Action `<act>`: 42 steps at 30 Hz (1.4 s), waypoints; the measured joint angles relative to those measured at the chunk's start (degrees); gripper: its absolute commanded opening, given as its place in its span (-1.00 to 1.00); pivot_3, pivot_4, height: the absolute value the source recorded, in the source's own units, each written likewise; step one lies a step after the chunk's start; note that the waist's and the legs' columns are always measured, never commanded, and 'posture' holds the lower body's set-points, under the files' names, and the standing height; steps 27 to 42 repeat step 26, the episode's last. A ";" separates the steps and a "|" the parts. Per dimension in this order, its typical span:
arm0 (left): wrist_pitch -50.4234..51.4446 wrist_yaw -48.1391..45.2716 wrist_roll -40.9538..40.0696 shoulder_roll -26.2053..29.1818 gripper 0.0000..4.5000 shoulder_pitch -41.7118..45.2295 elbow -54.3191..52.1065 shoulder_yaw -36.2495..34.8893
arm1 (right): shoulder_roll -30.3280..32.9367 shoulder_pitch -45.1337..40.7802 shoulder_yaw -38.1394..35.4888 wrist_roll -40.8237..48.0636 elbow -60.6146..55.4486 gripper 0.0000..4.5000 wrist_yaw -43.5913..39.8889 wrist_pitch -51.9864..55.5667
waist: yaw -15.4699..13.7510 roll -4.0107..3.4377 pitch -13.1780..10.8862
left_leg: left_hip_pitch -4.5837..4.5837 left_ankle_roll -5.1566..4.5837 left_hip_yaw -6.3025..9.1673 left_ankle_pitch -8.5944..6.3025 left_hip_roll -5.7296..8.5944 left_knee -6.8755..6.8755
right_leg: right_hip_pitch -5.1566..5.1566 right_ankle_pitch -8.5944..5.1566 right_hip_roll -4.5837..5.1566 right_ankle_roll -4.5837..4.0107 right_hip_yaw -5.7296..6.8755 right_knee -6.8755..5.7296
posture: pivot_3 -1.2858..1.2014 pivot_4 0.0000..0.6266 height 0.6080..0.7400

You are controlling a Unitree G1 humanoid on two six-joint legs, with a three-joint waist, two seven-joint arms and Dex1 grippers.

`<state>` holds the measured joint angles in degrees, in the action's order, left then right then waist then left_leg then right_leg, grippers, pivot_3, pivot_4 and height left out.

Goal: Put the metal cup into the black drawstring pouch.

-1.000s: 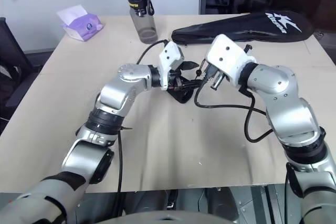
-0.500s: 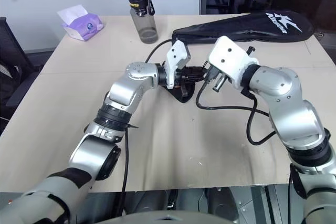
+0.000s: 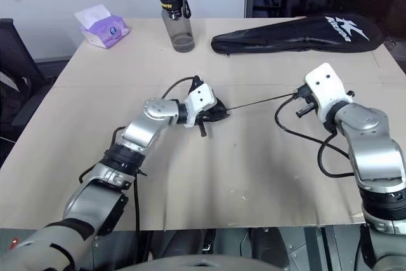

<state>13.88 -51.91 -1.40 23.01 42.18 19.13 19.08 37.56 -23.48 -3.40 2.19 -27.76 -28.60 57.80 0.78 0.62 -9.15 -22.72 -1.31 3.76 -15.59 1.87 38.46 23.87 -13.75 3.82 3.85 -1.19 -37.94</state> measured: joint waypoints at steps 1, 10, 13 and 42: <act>-0.81 0.90 0.60 -0.01 -0.90 -0.18 0.01 0.00 | -0.51 0.25 -0.08 0.17 -0.02 -1.00 0.38 -0.66 | 0.02 0.00 0.00 | 0.01 -0.01 0.00 0.00 0.00 0.00 | 0.00 0.00 -0.01 0.00 0.00 -0.01 | 0.03 -0.52 1.00; 10.07 3.52 -10.32 -2.49 0.90 -11.94 -15.47 -9.78 | -5.49 16.22 -2.96 4.14 -4.57 0.41 1.05 -5.65 | 0.01 -0.01 0.01 | -0.01 -0.01 0.05 -0.01 -0.05 0.00 | 0.00 0.00 0.01 0.00 0.02 0.00 | 0.03 -0.52 1.00; 12.32 6.25 -13.52 -1.89 0.93 -18.67 -25.97 -14.77 | -7.13 24.04 -7.57 6.46 -10.96 0.93 0.04 -8.29 | 0.05 -0.07 0.05 | 0.12 -0.02 0.05 -0.02 -0.11 -0.07 | -0.07 -0.01 0.02 0.01 -0.03 0.01 | 0.03 -0.52 1.00; 19.87 15.93 -25.12 2.46 0.93 -51.46 -48.84 -38.29 | -13.54 53.16 -18.02 14.48 -20.57 0.93 -7.54 -32.05 | -0.26 -0.03 0.02 | 1.14 -0.09 0.07 -0.07 -0.22 0.02 | -1.15 -0.27 0.21 -0.10 -0.04 0.22 | 0.03 -0.52 1.00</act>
